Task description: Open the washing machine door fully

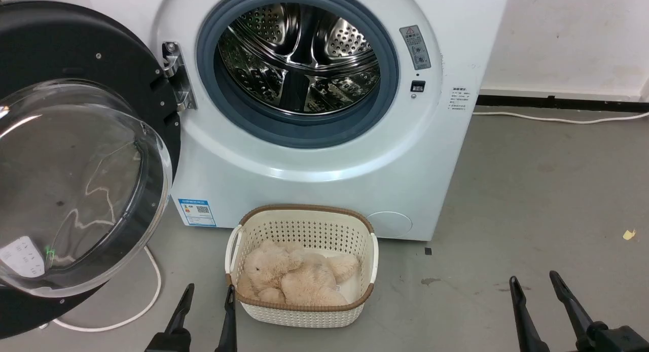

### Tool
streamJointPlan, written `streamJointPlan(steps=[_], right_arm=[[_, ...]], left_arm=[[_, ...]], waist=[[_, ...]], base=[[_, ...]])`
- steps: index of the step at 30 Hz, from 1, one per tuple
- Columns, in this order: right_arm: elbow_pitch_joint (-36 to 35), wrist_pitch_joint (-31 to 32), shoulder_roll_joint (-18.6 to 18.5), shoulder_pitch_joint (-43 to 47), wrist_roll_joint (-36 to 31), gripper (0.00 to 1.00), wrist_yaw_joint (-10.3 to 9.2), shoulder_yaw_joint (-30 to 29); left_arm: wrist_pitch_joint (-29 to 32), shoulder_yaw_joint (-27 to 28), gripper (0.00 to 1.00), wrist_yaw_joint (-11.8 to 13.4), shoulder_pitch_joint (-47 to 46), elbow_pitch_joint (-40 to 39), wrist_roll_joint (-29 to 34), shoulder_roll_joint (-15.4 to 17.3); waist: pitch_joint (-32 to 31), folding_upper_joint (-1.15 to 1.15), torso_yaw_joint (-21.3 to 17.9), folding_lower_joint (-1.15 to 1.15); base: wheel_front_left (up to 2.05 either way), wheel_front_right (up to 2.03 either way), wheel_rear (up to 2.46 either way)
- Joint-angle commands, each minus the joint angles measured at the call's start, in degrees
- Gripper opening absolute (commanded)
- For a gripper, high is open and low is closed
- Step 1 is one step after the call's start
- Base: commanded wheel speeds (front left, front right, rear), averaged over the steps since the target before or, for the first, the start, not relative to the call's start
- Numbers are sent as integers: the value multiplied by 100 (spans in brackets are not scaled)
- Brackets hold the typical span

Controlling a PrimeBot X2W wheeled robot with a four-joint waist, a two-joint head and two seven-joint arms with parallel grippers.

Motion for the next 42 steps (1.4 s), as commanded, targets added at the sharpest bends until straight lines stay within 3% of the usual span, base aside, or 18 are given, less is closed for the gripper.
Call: streamJointPlan(steps=[1,6,7,42], right_arm=[[36,-26,18,69,22,100,2,-10],[75,-26,18,58,29,100,2,-11],[77,0,0,-1,7,0,0,-1],[47,359,4,-226,-106,0,0,94]], left_arm=[[-31,-16,100,-23,-69,24,12,-1],[-31,16,100,-8,-88,-12,-4,-20],[0,24,0,-36,-12,-63,-12,-27],[355,332,0,-263,-172,-152,262,-207]], waist=[[6,0,-4,0],[16,0,3,0],[22,0,5,0],[71,0,-32,0]], base=[[0,0,0],[0,0,0],[0,0,0],[0,0,0]])
